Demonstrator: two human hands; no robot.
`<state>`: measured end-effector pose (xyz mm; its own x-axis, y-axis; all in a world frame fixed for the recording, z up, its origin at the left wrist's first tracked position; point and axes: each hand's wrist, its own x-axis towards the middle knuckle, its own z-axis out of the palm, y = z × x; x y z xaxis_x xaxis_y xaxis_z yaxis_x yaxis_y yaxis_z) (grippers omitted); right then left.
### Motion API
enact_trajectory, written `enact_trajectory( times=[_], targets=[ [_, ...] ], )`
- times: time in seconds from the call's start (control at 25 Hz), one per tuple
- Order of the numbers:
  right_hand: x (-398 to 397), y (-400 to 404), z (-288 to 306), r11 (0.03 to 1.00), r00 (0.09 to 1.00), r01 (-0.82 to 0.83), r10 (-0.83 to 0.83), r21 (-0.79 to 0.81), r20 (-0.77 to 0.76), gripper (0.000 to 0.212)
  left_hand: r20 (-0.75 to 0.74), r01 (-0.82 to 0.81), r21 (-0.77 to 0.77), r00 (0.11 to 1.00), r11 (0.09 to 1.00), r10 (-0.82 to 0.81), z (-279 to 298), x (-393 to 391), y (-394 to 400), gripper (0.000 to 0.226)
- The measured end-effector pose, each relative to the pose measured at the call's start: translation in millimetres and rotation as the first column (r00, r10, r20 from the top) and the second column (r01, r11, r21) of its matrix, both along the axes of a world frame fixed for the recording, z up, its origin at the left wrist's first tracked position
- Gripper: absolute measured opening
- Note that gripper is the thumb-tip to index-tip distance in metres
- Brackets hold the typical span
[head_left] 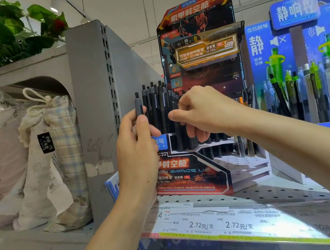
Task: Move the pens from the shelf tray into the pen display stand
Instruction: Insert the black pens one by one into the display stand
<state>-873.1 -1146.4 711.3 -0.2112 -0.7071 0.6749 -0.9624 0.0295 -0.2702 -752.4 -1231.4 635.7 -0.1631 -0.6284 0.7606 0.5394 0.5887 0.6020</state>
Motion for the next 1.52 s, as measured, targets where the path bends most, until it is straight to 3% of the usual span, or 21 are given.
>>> enact_trajectory(
  times=[0.16, 0.28, 0.36, 0.48, 0.56, 0.84, 1.0, 1.12, 1.24, 1.32, 1.52],
  targets=[
    [-1, 2, 0, 1.0, 0.999, 0.014, -0.014, -0.003, -0.044, 0.04, 0.044, -0.014, -0.063, 0.999, 0.998, 0.017, -2, 0, 1, 0.031],
    [-4, 7, -2, 0.999, 0.999, -0.035, 0.034, -0.037, -0.028, 0.042, 0.033, 0.031, -0.015, 0.999, 0.999, -0.031, 0, -5, 5, 0.023],
    [-4, 12, -2, 0.976, 0.982, -0.171, 0.18, -0.137, 0.06, 0.038, 0.028, 0.064, 0.006, 0.998, 0.998, -0.064, 1, -6, 8, 0.021],
    [-1, 20, -1, 0.88, 0.857, -0.412, 0.463, -0.238, 0.228, 0.032, 0.061, 0.098, -0.081, 0.994, 0.992, -0.093, 3, -7, 14, 0.015],
    [0, 23, -1, 0.853, 0.83, -0.461, 0.512, -0.244, 0.222, 0.032, 0.078, 0.096, -0.122, 0.993, 0.988, -0.086, 3, -10, 20, 0.011],
    [-4, 32, 3, 0.85, 0.813, -0.481, 0.525, -0.217, 0.254, 0.023, 0.07, 0.114, -0.087, 0.992, 0.99, -0.108, 5, -13, 25, 0.017],
    [-10, 25, 9, 0.842, 0.859, -0.362, 0.468, -0.4, 0.206, 0.02, 0.153, 0.124, -0.036, 0.981, 0.992, -0.117, -16, -4, 20, 0.021],
    [-17, 19, 12, 0.829, 0.889, -0.257, 0.404, -0.497, 0.214, 0.02, 0.21, 0.089, -0.028, 0.974, 0.996, -0.081, -31, 2, 19, 0.01],
    [-24, 14, 8, 0.859, 0.924, -0.208, 0.33, -0.468, 0.195, 0.02, 0.313, 0.0, -0.245, 0.947, 0.97, 0.079, -42, 10, 25, 0.009],
    [-27, 10, 3, 0.879, 0.941, -0.193, 0.292, -0.435, 0.172, 0.019, 0.4, 0.034, -0.372, 0.907, 0.927, 0.127, -50, 13, 34, 0.011],
    [-27, 5, 2, 0.893, 0.949, -0.186, 0.271, -0.41, 0.159, 0.019, 0.54, 0.053, -0.472, 0.807, 0.88, 0.241, -64, 8, 40, 0.011]
  ],
)
